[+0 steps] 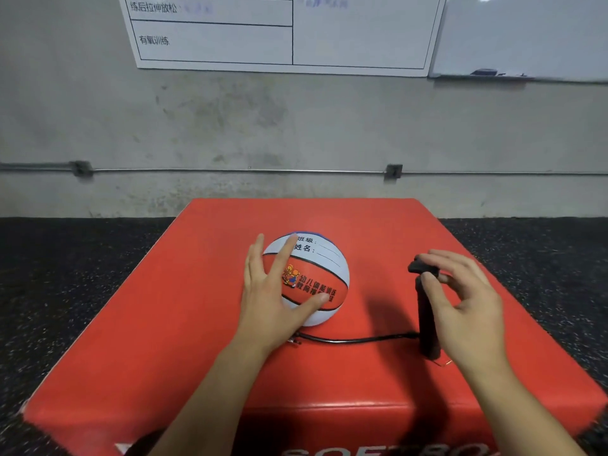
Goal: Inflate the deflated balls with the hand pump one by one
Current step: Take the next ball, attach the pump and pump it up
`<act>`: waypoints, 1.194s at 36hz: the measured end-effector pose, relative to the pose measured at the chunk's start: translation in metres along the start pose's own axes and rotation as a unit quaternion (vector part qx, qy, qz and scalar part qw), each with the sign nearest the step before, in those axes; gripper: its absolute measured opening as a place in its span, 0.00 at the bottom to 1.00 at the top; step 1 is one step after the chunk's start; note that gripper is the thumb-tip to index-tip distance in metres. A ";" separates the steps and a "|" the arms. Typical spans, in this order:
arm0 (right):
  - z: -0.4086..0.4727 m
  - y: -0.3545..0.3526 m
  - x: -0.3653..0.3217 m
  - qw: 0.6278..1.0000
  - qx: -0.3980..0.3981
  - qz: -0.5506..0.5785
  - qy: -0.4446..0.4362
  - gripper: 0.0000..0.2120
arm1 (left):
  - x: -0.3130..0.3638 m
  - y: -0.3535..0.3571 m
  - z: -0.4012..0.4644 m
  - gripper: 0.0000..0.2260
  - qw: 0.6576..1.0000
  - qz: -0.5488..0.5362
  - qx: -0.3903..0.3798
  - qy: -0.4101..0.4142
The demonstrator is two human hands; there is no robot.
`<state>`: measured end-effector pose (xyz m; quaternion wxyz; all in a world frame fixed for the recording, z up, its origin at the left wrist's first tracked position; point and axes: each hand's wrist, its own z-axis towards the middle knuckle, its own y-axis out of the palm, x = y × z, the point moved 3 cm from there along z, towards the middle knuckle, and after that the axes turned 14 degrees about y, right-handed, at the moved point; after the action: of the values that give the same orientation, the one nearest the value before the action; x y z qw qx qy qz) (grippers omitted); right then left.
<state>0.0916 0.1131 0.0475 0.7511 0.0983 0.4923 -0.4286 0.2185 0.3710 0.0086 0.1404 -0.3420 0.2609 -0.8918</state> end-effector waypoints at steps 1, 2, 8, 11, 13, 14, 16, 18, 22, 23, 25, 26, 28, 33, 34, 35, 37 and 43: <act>0.000 -0.002 0.002 1.000 0.000 0.002 0.002 0.14 | 0.000 0.001 0.000 0.45 1.000 0.002 -0.007 0.001; 0.001 -0.003 0.003 1.000 -0.001 0.004 0.003 0.14 | 0.000 0.002 0.000 0.44 1.000 0.007 -0.013 0.000; 0.003 -0.016 0.007 1.000 0.000 0.001 0.015 0.14 | -0.002 0.003 0.000 0.44 1.000 0.023 -0.012 0.000; 0.003 -0.023 0.008 1.000 -0.001 -0.003 0.017 0.13 | 0.001 0.003 0.000 0.43 0.999 0.051 -0.010 0.007; 0.004 -0.027 0.011 1.000 -0.005 -0.005 0.023 0.13 | 0.009 0.003 0.000 0.43 0.996 0.085 0.000 0.028; 0.004 -0.030 0.013 1.000 -0.007 -0.005 0.027 0.13 | 0.015 0.004 0.000 0.42 0.995 0.093 0.009 0.046; 0.004 -0.036 0.014 0.999 -0.009 -0.005 0.037 0.13 | 0.032 0.007 0.000 0.39 0.992 0.081 0.036 0.087; 0.003 -0.043 0.014 0.999 -0.008 -0.009 0.039 0.14 | 0.052 0.015 -0.002 0.37 0.988 0.059 0.056 0.129; 0.003 -0.057 0.019 0.999 0.006 -0.007 0.050 0.13 | 0.090 0.046 -0.008 0.34 0.983 0.011 0.034 0.180; 0.002 -0.060 0.021 0.998 0.010 -0.007 0.054 0.13 | 0.097 0.056 -0.009 0.34 0.983 -0.004 0.019 0.185; 0.002 -0.067 0.024 0.998 0.016 -0.003 0.064 0.12 | 0.107 0.076 -0.011 0.33 0.982 -0.037 -0.018 0.185; 0.001 -0.070 0.024 0.997 0.016 0.003 0.069 0.12 | 0.112 0.086 -0.013 0.33 0.980 -0.056 -0.038 0.186; 0.000 -0.076 0.025 0.997 0.017 0.012 0.075 0.13 | 0.119 0.107 -0.015 0.31 0.975 -0.091 -0.070 0.188; -0.003 -0.090 0.029 0.997 0.020 0.011 0.080 0.13 | 0.132 0.151 -0.016 0.28 0.969 -0.140 -0.115 0.169; -0.003 -0.093 0.031 0.996 0.020 0.015 0.082 0.13 | 0.134 0.158 -0.015 0.28 0.968 -0.153 -0.118 0.161; -0.003 -0.096 0.031 0.996 0.018 0.021 0.085 0.13 | 0.135 0.166 -0.014 0.27 0.966 -0.171 -0.119 0.151; -0.003 -0.101 0.033 0.996 0.013 0.030 0.088 0.13 | 0.136 0.179 -0.012 0.28 0.962 -0.208 -0.121 0.127; 0.000 -0.114 0.041 0.996 0.017 0.012 0.090 0.12 | 0.134 0.204 -0.012 0.26 0.959 -0.222 -0.132 0.116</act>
<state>0.0133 0.0209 0.0453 0.7074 0.1549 0.5492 -0.4171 0.1278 0.1497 -0.0419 -0.1390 -0.3011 0.3086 -0.8915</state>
